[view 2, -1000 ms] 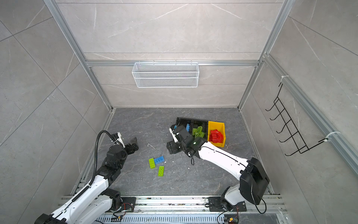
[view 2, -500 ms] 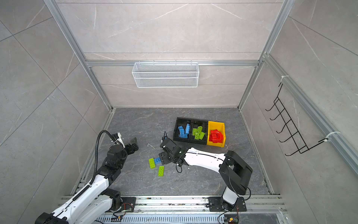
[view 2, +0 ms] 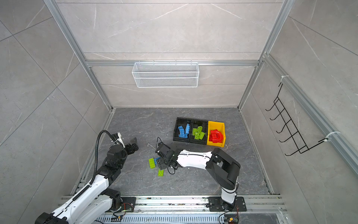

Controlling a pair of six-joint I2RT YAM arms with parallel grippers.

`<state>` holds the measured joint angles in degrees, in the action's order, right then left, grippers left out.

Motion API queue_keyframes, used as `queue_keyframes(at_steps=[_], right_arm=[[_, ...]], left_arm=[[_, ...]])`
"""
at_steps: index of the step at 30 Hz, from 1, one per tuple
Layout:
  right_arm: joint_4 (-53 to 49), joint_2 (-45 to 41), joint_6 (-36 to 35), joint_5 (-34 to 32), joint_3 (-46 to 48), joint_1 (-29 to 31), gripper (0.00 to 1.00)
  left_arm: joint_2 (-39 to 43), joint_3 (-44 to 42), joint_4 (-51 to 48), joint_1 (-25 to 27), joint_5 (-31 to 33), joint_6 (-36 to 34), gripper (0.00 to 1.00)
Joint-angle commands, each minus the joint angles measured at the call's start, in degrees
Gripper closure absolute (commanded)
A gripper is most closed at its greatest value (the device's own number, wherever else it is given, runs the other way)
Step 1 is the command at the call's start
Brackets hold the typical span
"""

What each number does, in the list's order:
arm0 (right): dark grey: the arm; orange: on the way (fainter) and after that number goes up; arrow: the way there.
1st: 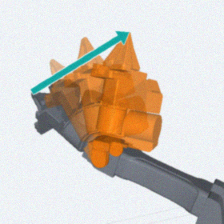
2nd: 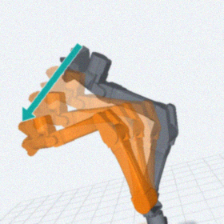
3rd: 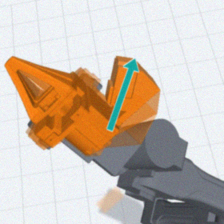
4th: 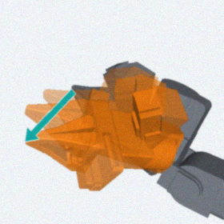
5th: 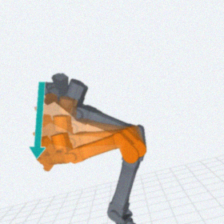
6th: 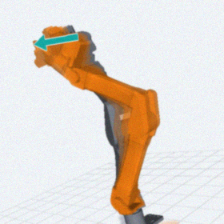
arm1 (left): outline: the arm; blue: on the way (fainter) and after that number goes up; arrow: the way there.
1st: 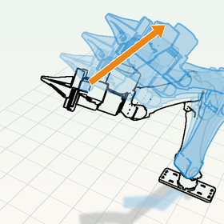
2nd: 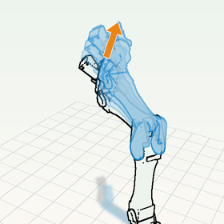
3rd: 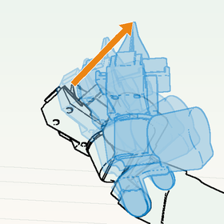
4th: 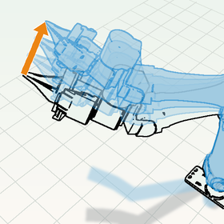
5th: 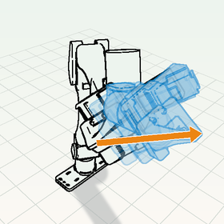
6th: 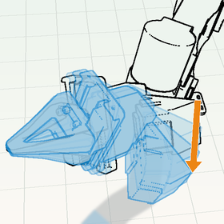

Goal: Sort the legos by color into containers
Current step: 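Lower the right gripper onto the last light-blue brick and grasp it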

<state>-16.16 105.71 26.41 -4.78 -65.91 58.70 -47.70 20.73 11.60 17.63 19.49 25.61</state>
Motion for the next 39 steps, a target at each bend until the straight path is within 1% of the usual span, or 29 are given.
queue_keyframes(at_steps=[1,5,8,11,16,20,23,27,31,34,39], right_arm=[[-0.02,1.6,1.02,-1.1,-2.18,0.07,0.24],[0.09,1.43,2.43,-3.83,-1.11,-0.65,0.23],[-0.69,0.95,2.66,-4.01,-0.66,-1.94,0.22],[-0.08,0.32,2.86,-4.1,0.62,-3.26,0.22],[-1.27,-1.16,3.09,-4.36,2.62,-6.0,0.21],[-4.83,-2.74,2.13,-7.25,2.18,-6.66,0.21],[-6.51,-4.88,1.46,-8.18,1.9,-6.67,0.21],[-4.14,-7.87,-2.68,-4.16,1.93,-5.38,0.21],[-4.11,-5.39,-10.23,-0.78,-2.01,-1.41,0.19],[-7.52,-1.04,-13.8,-0.51,-6.48,-0.23,0.17],[-10.63,3.05,-19.82,-2.11,-10.84,-0.08,0.14]], left_arm=[[0.68,0.24,0.37,-0.31,1.14,0.85,0.01],[1.31,-0.37,1.05,-0.31,0.49,0.86,0.01],[0.7,0.15,0.23,-0.39,1.11,0.94,0.01],[0.74,0.41,0.35,-0.4,-0.22,0.95,0.01],[0.73,0.1,0.46,-0.4,0.44,0.88,0.01],[0.77,0.19,0.51,-0.41,0.07,0.98,0.01],[0.9,0.19,0.42,-0.41,0.07,0.94,0.01],[1.14,0.1,0.45,-0.47,-0.01,1.07,0.01],[1.03,0.22,0.47,-0.47,0.0,1.03,0.01],[1.36,0.25,0.12,-0.49,0.25,0.91,0.01],[2.78,-0.16,-0.09,-0.49,0.82,0.82,0.01]])
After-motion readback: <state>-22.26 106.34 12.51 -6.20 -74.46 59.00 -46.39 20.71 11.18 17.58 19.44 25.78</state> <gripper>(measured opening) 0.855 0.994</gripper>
